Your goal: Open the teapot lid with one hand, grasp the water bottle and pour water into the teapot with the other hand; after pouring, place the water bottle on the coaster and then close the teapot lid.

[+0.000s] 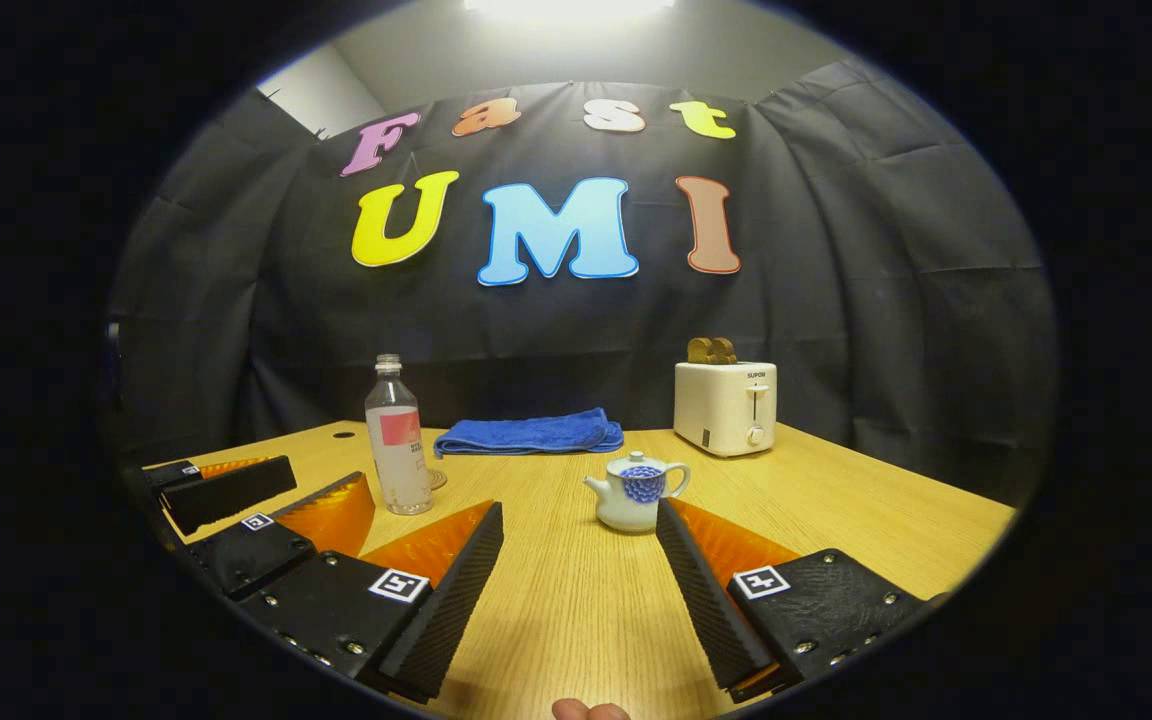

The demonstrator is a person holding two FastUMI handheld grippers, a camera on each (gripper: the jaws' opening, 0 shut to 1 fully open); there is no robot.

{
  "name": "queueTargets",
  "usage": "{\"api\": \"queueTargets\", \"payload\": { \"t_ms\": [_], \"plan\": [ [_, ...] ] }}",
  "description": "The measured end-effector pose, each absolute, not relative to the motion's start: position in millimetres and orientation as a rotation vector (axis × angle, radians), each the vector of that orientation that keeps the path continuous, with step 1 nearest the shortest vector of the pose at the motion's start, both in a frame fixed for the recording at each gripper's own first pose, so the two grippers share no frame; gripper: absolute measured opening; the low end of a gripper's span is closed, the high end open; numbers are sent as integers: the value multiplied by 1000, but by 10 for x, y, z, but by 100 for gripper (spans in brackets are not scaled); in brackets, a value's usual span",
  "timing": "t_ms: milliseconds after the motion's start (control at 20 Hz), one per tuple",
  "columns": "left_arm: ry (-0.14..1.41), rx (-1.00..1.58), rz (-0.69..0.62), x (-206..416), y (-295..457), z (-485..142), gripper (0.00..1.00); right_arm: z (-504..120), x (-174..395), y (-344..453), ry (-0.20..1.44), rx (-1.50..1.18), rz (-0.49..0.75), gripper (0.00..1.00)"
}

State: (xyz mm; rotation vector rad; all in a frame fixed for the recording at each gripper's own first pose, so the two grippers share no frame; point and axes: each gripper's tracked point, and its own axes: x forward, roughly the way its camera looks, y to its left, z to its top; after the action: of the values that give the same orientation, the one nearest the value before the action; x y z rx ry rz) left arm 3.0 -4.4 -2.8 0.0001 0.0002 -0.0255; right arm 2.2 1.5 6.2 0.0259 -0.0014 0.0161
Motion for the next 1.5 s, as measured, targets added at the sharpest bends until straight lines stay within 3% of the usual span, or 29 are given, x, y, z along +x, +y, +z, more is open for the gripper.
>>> {"api": "queueTargets", "payload": {
  "t_ms": [250, 450, 950, 1300, 1350, 1500],
  "plan": [
    [-1, -21, -26, 92, 3, 51, 100, 376, 261, -37, -68, -18, -1, 95],
    [-30, -14, -11, 485, 212, 376, 100, 443, 526, -145, -62, -12, -17, 95],
    [-13, -8, -10, 1059, 336, 537, 99, 234, 1416, -584, 39, -29, -87, 95],
    [1, -5, -21, 1198, 354, 530, 100, 52, 1728, -609, 86, -65, -80, 94],
    [0, -6, -19, 1210, 375, 530, 100, 21, 1758, -572, 96, -57, -63, 86],
    [-9, 5, -8, 1221, 425, 554, 100, -52, 1825, -583, 125, -37, -63, 73]
  ]
}}
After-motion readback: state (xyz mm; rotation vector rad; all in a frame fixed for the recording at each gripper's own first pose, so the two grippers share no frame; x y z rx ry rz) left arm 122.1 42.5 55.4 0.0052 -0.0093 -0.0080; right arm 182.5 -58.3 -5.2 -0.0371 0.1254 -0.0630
